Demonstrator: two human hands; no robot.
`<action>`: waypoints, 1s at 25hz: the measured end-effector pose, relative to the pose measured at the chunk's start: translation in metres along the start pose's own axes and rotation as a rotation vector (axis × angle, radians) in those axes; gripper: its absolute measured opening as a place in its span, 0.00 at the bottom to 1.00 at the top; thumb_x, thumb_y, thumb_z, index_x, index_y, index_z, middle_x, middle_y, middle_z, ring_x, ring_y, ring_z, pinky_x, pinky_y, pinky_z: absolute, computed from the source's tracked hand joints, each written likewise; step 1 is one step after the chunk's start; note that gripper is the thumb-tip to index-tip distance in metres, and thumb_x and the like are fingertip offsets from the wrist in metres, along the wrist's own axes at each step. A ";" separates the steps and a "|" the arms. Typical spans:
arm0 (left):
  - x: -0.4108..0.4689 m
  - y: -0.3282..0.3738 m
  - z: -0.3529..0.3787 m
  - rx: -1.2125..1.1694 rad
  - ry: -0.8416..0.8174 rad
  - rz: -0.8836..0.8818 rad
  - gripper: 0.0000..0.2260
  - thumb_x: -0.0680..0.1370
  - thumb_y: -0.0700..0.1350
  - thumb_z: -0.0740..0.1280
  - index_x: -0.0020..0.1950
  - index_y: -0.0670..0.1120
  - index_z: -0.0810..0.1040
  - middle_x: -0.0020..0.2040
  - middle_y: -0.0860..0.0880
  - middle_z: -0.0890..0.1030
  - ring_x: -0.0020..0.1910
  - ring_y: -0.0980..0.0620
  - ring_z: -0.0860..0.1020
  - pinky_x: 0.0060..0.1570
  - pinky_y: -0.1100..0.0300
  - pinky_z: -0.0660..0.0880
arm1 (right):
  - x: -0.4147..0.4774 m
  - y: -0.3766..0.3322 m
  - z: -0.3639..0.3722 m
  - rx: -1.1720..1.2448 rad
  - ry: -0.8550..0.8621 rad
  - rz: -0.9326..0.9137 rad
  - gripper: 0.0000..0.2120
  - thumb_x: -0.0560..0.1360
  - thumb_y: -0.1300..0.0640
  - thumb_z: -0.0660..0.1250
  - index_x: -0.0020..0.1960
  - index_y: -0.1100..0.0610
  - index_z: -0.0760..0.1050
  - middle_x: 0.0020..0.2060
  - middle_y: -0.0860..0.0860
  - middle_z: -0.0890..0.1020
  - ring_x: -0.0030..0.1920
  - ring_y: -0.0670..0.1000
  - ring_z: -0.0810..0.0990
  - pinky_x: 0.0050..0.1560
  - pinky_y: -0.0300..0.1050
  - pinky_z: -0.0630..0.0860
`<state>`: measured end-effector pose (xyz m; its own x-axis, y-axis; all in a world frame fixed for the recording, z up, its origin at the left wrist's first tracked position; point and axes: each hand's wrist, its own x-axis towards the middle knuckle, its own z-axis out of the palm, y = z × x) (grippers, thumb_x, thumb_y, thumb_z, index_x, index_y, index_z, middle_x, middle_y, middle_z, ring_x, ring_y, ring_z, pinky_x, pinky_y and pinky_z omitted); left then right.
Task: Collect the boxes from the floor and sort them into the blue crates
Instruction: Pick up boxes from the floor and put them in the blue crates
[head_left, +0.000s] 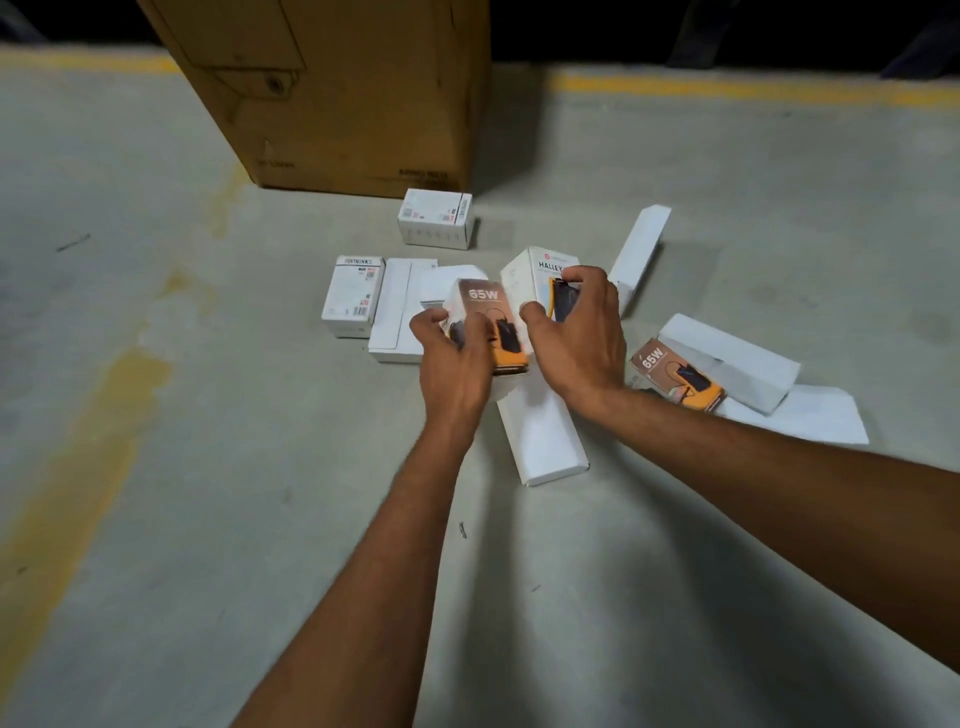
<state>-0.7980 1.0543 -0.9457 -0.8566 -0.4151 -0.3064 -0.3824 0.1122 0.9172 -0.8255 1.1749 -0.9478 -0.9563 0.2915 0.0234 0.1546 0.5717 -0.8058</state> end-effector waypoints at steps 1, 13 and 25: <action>0.003 0.002 -0.001 -0.101 -0.008 -0.076 0.12 0.84 0.52 0.57 0.66 0.51 0.67 0.55 0.49 0.81 0.50 0.51 0.80 0.48 0.54 0.76 | 0.002 -0.003 -0.001 0.052 -0.029 0.009 0.23 0.75 0.47 0.70 0.66 0.47 0.66 0.67 0.47 0.75 0.62 0.48 0.76 0.56 0.46 0.75; 0.021 0.000 -0.016 -0.165 -0.293 0.102 0.18 0.78 0.48 0.74 0.62 0.60 0.70 0.69 0.51 0.74 0.62 0.49 0.81 0.46 0.59 0.82 | 0.019 -0.011 -0.004 0.217 -0.058 -0.037 0.20 0.72 0.43 0.69 0.61 0.45 0.69 0.63 0.44 0.79 0.60 0.48 0.80 0.58 0.54 0.82; 0.026 0.044 0.001 0.061 -0.079 0.079 0.35 0.73 0.69 0.69 0.77 0.58 0.67 0.83 0.50 0.58 0.74 0.42 0.71 0.69 0.42 0.73 | 0.027 -0.027 -0.016 0.314 0.108 -0.136 0.17 0.73 0.42 0.69 0.59 0.41 0.69 0.59 0.41 0.77 0.60 0.45 0.79 0.60 0.53 0.81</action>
<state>-0.8373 1.0494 -0.9135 -0.9085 -0.3310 -0.2552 -0.3312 0.1977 0.9226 -0.8514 1.1797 -0.9155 -0.9285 0.3180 0.1920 -0.0724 0.3522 -0.9331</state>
